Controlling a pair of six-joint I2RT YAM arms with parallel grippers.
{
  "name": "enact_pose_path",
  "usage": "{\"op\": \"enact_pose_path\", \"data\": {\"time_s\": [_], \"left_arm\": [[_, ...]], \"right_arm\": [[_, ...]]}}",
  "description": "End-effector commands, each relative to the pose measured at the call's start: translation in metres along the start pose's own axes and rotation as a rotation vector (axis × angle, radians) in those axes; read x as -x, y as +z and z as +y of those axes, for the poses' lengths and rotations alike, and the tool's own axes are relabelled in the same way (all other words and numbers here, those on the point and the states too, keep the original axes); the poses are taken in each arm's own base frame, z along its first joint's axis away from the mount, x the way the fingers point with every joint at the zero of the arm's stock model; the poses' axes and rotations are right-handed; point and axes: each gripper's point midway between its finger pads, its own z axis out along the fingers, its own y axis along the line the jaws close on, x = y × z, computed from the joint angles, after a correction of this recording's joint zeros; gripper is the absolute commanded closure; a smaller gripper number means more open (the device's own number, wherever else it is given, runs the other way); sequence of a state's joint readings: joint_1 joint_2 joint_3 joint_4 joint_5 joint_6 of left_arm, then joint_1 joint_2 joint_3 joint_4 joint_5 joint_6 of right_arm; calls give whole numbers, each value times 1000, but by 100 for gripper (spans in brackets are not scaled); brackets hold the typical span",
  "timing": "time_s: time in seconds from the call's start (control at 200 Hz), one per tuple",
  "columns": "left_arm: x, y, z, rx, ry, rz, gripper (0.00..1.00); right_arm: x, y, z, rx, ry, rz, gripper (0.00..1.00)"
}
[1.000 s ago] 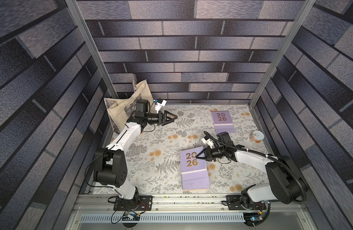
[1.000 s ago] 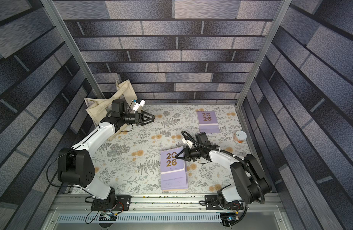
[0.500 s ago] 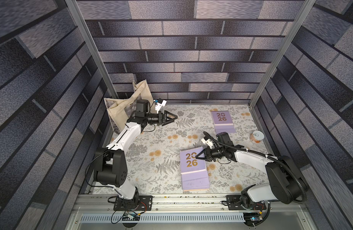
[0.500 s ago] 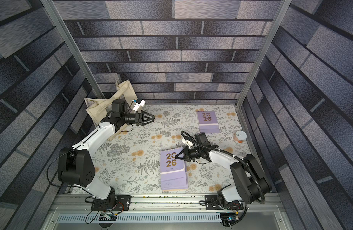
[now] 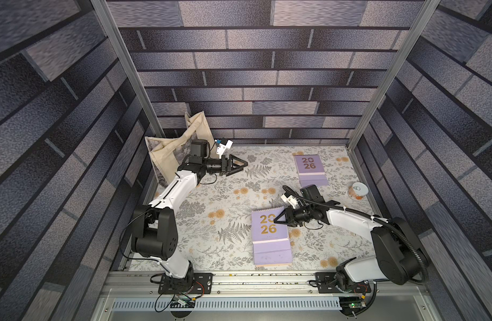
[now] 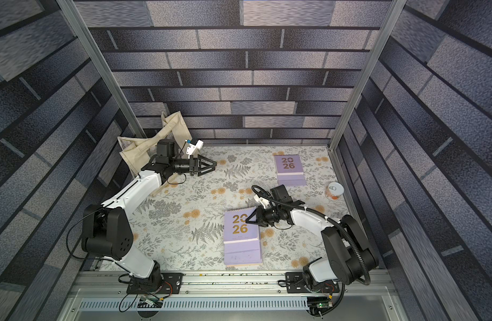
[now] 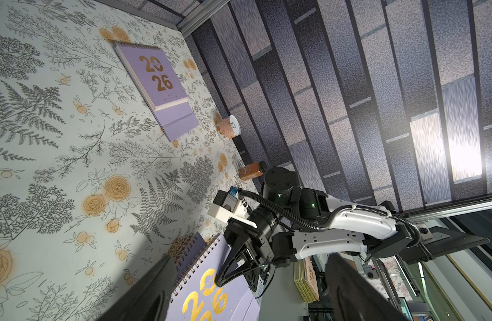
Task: Stack the calendars
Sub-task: Place the calendar at the calendar.
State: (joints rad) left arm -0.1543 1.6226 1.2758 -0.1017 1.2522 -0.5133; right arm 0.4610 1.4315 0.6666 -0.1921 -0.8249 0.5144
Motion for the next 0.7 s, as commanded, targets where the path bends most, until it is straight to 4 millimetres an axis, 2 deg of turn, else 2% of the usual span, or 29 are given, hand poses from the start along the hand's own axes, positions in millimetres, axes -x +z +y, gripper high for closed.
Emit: {"op": "enact_pose_path", "data": {"time_s": [0.0, 0.075, 0.16, 0.696], "left_arm": [[-3, 3, 0, -9, 5, 12, 13], [-3, 3, 1, -9, 3, 12, 13], [-3, 3, 1, -9, 2, 13, 13], [-4, 6, 3, -11, -3, 18, 13]], "right_arm": [[-5, -2, -17, -113, 15, 0, 68], [-5, -4, -20, -134, 15, -6, 60], [-3, -5, -20, -145, 6, -13, 57], [2, -28, -22, -300, -34, -35, 54]]}}
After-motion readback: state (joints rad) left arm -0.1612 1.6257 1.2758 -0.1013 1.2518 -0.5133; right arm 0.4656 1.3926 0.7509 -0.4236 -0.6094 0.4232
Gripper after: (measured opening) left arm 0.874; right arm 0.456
